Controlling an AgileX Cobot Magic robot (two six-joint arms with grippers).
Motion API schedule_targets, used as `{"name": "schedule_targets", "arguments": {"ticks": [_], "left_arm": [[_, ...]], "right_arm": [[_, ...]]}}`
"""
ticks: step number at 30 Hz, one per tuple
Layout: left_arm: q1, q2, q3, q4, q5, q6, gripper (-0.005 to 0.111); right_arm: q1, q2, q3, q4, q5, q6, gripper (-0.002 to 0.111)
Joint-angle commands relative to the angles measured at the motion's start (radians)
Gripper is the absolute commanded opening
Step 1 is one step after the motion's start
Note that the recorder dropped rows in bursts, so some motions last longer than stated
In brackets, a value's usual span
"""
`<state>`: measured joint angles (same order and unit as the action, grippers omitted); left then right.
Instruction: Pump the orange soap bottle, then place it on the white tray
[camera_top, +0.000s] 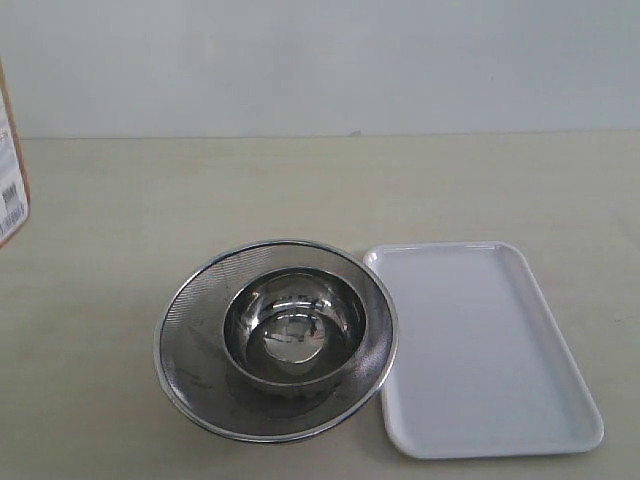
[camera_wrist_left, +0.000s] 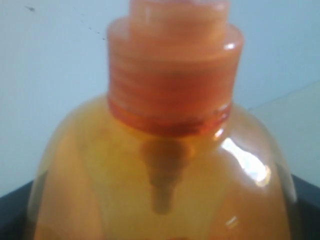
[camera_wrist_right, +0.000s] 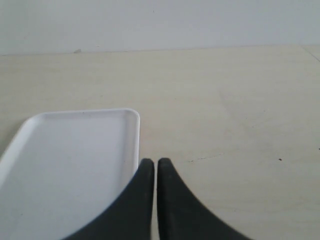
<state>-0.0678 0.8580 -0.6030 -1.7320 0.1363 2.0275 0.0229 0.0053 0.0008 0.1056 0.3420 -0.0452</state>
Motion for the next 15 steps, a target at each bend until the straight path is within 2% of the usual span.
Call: {"name": "schedule_targets", "arguments": {"ticks": [1, 7, 15], "left_arm": [[-0.056, -0.02, 0.089, -0.012, -0.059, 0.006, 0.005], [-0.073, 0.02, 0.136, -0.012, -0.094, 0.004, 0.005], [-0.073, 0.097, 0.126, -0.012, -0.057, -0.001, 0.005]], "right_arm": [[-0.002, -0.005, -0.001, -0.007, -0.008, -0.001, 0.0], [-0.002, -0.005, -0.001, -0.007, -0.008, -0.001, 0.0], [-0.002, -0.005, -0.001, -0.007, -0.008, -0.001, 0.0]]}}
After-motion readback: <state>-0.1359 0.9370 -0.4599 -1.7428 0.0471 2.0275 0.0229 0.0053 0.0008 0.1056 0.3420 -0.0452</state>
